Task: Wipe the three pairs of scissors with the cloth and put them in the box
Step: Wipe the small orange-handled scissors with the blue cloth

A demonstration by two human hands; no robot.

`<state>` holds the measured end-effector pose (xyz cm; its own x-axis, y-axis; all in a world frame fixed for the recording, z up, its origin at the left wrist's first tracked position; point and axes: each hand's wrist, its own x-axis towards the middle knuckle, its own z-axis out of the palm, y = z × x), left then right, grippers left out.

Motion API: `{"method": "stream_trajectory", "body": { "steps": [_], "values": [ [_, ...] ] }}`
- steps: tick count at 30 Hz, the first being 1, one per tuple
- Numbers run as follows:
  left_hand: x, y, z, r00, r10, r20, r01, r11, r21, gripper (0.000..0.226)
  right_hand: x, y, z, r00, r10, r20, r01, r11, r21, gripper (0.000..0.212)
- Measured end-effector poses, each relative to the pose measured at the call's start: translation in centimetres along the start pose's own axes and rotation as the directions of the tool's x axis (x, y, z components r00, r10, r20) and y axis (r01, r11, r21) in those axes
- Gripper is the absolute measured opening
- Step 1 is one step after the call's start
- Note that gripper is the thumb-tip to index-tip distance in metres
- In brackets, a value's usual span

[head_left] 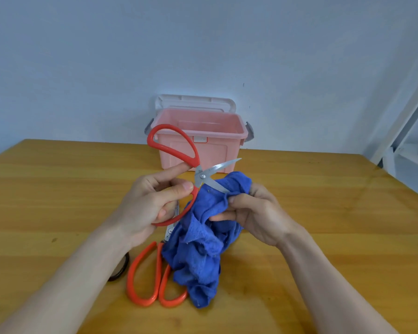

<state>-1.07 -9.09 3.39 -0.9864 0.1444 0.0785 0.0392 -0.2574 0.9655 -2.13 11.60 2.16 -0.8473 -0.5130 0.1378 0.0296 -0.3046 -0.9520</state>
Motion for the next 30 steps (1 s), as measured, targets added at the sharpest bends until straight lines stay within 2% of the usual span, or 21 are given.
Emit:
{"method": "stream_trajectory", "body": {
  "steps": [2, 4, 6, 9, 13, 17, 19, 22, 26, 30],
  "values": [
    [0.1, 0.1, -0.2, 1.0, 0.007, 0.003, -0.007, 1.0, 0.005, 0.047, -0.1, -0.1, -0.2, 0.999, 0.035, -0.002, -0.035, 0.999, 0.0, 0.024],
    [0.3, 0.1, -0.4, 1.0, 0.011, -0.007, -0.011, 1.0, 0.009, 0.049, -0.1, 0.0, -0.2, 0.994, 0.015, -0.105, -0.034, 0.983, -0.181, 0.019],
    [0.3, 0.0, -0.6, 1.0, 0.013, -0.01, -0.013, 1.0, 0.012, 0.05, -0.1, 0.0, 0.1, 0.972, -0.07, -0.224, -0.028, 0.915, -0.403, 0.02],
    [0.4, 0.0, -0.8, 1.0, 0.015, -0.015, -0.015, 1.0, -0.001, 0.049, 0.0, 0.2, 0.6, 0.925, -0.199, -0.323, -0.004, 0.846, -0.533, 0.027],
    [0.5, 0.2, -1.2, 1.0, 0.009, -0.003, -0.009, 1.0, -0.011, 0.047, 0.0, 0.2, 1.4, 0.936, -0.201, -0.29, 0.035, 0.871, -0.489, 0.029],
    [0.6, 0.2, -1.6, 1.0, 0.001, -0.016, -0.001, 1.0, -0.017, 0.048, -0.2, 0.0, 1.2, 0.975, -0.103, -0.196, 0.032, 0.942, -0.335, 0.032],
    [0.7, 0.2, -1.8, 1.0, -0.01, -0.029, 0.009, 0.999, -0.03, 0.047, -0.3, 0.0, 0.9, 0.987, -0.072, -0.141, 0.024, 0.95, -0.313, 0.032],
    [0.8, 0.2, -1.9, 0.999, -0.029, -0.019, 0.028, 0.999, -0.033, 0.051, -0.3, 0.2, 1.1, 0.981, -0.093, -0.17, 0.019, 0.92, -0.392, 0.033],
    [0.6, -0.1, -1.5, 0.999, -0.038, 0.018, 0.037, 0.999, 0.02, 0.056, 0.0, 1.3, 1.4, 0.943, -0.213, -0.255, 0.039, 0.833, -0.552, 0.033],
    [0.5, -0.2, -1.3, 0.998, -0.047, 0.028, 0.046, 0.999, 0.028, 0.054, 0.0, 1.1, 1.5, 0.95, -0.202, -0.237, 0.043, 0.838, -0.543, 0.034]
  ]
}}
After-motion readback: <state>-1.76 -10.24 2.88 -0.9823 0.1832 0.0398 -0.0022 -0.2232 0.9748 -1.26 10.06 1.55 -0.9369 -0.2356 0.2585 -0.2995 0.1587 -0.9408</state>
